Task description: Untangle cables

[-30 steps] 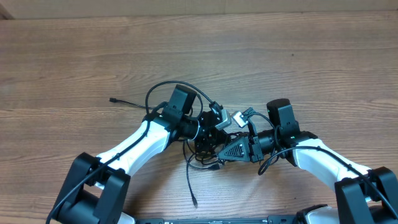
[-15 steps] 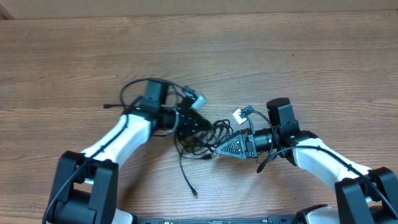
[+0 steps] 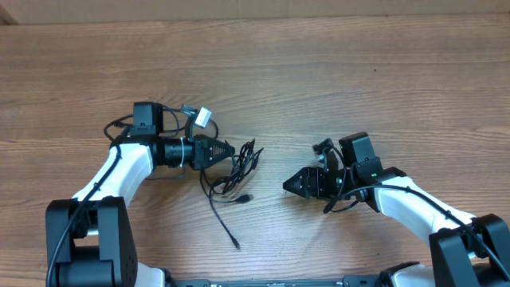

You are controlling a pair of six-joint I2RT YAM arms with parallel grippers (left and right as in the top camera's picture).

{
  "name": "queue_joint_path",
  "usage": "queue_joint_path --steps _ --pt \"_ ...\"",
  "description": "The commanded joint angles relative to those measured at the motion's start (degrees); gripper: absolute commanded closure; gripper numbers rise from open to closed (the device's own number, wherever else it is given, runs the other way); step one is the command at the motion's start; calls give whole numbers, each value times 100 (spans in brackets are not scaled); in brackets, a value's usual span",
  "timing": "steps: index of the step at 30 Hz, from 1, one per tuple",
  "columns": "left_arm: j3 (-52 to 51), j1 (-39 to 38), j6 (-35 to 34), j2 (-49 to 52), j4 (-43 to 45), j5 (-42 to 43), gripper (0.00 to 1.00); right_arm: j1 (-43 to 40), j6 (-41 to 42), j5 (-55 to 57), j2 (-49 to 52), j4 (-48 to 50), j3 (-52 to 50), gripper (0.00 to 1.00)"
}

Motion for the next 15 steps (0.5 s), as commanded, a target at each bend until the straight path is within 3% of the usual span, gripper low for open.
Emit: queue_joint_path --steps 1,10,15 --pt "66 11 -247 -372 -208 -210 96 20 195 501 -13 -7 -37 0" --pt "66 7 -321 -2039 -1220 -1003 96 20 195 542 -13 -31 -57 0" --pt "66 7 -704 -3226 -1834 -2087 96 20 195 632 -13 -28 -57 0"
